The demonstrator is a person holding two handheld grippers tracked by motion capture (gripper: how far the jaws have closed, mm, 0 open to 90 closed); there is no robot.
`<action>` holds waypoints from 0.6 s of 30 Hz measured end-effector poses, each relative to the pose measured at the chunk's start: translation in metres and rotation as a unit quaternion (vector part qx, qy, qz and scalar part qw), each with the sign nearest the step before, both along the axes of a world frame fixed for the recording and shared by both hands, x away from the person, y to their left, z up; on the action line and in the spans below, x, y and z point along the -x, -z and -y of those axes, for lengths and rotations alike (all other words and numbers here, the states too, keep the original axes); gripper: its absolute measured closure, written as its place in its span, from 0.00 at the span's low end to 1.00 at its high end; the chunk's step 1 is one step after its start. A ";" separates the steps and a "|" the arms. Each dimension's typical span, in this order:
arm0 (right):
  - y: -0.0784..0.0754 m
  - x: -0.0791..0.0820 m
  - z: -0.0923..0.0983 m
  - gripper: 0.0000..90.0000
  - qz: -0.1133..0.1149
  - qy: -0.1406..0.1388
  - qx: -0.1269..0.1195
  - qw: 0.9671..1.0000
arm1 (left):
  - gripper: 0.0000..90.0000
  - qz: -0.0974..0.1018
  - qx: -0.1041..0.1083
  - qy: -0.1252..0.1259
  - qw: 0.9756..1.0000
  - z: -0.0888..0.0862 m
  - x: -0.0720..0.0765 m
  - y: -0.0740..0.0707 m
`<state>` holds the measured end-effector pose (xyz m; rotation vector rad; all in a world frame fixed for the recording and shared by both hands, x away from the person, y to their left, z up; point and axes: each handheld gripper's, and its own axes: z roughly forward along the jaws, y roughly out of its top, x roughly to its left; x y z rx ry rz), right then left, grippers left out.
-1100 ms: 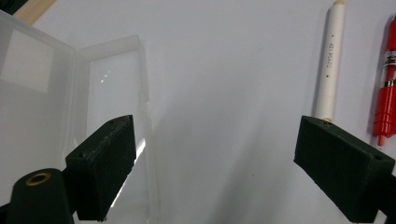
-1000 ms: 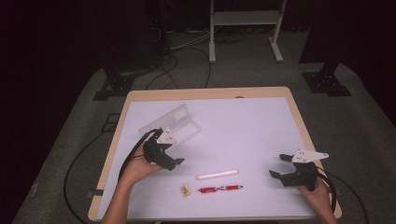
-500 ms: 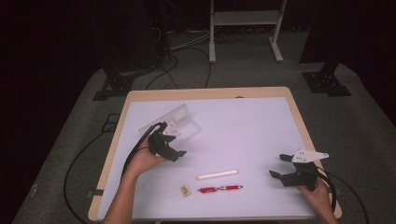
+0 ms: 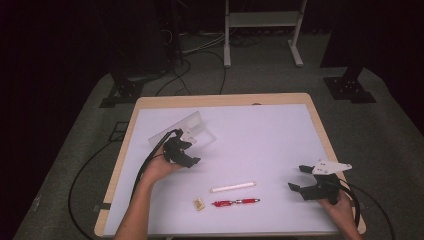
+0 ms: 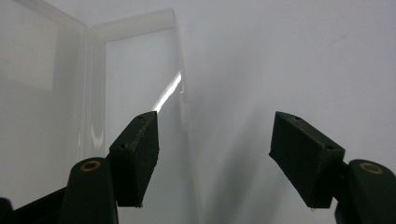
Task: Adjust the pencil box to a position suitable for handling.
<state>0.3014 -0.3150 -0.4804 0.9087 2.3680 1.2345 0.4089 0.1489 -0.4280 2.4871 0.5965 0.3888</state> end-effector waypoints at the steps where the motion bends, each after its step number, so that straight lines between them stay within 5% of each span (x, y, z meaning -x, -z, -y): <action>1: 0.000 0.000 0.000 0.20 0.000 -0.001 0.000 1.000 | 0.39 -0.002 0.000 -0.002 1.000 -0.001 -0.002 0.002; 14: 0.000 0.000 -0.001 0.20 0.001 -0.005 0.002 1.000 | 0.73 -0.033 0.003 -0.020 0.999 -0.007 -0.014 0.013; 18: 0.000 0.000 -0.001 0.20 0.001 -0.005 0.002 1.000 | 0.76 -0.036 -0.003 -0.025 0.999 -0.007 -0.016 0.014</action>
